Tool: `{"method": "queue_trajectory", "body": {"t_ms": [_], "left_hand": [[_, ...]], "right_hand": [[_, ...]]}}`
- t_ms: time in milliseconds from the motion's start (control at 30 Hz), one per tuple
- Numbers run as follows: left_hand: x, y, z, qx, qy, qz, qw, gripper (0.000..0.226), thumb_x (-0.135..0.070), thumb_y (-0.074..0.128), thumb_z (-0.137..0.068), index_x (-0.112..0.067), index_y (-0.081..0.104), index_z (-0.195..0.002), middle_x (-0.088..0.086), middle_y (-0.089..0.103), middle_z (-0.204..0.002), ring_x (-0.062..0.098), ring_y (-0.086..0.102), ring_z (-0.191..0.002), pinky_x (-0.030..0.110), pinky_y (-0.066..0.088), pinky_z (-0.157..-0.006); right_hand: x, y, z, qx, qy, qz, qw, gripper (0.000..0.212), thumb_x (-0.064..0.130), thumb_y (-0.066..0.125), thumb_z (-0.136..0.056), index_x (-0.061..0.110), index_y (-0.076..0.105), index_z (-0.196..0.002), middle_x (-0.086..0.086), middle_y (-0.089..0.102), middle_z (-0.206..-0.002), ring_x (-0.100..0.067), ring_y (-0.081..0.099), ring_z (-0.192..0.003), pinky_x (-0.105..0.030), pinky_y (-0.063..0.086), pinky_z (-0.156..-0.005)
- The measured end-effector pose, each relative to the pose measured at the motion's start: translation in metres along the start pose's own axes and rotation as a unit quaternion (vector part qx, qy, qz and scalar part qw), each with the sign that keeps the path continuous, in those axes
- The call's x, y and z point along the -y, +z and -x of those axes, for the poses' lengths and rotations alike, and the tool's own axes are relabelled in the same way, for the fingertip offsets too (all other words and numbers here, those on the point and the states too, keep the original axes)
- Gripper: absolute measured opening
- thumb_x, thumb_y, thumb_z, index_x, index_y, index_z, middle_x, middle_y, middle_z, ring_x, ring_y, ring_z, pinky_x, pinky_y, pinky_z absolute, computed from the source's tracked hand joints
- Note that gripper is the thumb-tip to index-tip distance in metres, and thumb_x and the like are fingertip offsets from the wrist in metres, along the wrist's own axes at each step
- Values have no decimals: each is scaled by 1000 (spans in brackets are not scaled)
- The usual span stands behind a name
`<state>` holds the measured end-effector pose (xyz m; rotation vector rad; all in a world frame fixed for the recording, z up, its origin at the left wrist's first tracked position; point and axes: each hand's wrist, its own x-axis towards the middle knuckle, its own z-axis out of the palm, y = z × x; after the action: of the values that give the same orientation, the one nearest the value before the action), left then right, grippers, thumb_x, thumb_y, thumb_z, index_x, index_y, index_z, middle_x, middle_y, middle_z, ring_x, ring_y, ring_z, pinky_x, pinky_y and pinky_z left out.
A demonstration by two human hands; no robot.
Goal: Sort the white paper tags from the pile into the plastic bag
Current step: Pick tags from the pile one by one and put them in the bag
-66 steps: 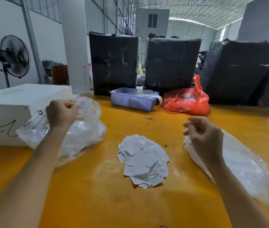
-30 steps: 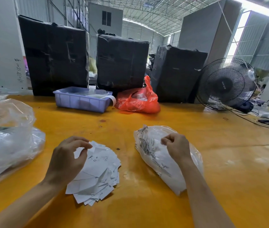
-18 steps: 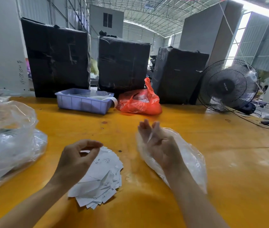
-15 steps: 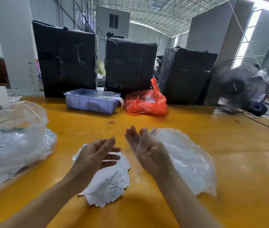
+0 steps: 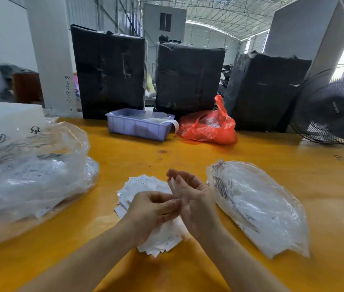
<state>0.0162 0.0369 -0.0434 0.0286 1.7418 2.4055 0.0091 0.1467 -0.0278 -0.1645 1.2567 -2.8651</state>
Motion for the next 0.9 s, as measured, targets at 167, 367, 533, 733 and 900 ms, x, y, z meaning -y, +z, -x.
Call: {"method": "queue_trajectory", "body": {"t_ms": [167, 367, 533, 733, 900], "left_hand": [[-3, 1, -1, -25, 4, 40, 999, 11, 14, 67, -70, 12, 63, -80, 21, 67, -71, 26, 71, -66, 21, 55, -57], [-3, 3, 1, 34, -47, 41, 997, 15, 7, 70, -69, 3, 64, -82, 14, 69, -70, 20, 70, -66, 21, 55, -57], [-2, 4, 4, 85, -51, 2, 995, 20, 1, 75, -59, 3, 66, -77, 15, 68, -73, 21, 69, -67, 21, 54, -58], [-17, -3, -2, -28, 32, 73, 996, 7, 5, 67, -70, 2, 62, -74, 12, 68, -65, 16, 69, -60, 18, 54, -55], [-20, -9, -4, -63, 52, 87, 993, 15, 11, 59, -81, 0, 61, -71, 11, 69, -63, 16, 69, -60, 18, 55, -56]], "right_hand": [[8, 1, 0, 16, -33, -65, 997, 25, 13, 59, -75, -2, 60, -95, -15, 66, -100, -24, 62, -109, -31, 45, -99], [20, -4, 3, -16, 48, -241, 969, 34, 25, 63, -79, -5, 60, -95, -23, 65, -92, -37, 66, -95, -37, 59, -77], [23, -4, 1, -21, 33, -229, 973, 34, 26, 67, -74, -6, 64, -84, -17, 65, -78, -29, 69, -77, -25, 57, -57], [35, -18, -8, 52, -48, 283, 957, 54, 48, 66, -69, 14, 59, -110, -2, 69, -103, -19, 68, -95, -30, 56, -77], [31, -22, -7, 88, -2, 420, 903, 37, 7, 76, -75, 2, 61, -108, -9, 69, -84, -17, 70, -66, -22, 54, -59]]}}
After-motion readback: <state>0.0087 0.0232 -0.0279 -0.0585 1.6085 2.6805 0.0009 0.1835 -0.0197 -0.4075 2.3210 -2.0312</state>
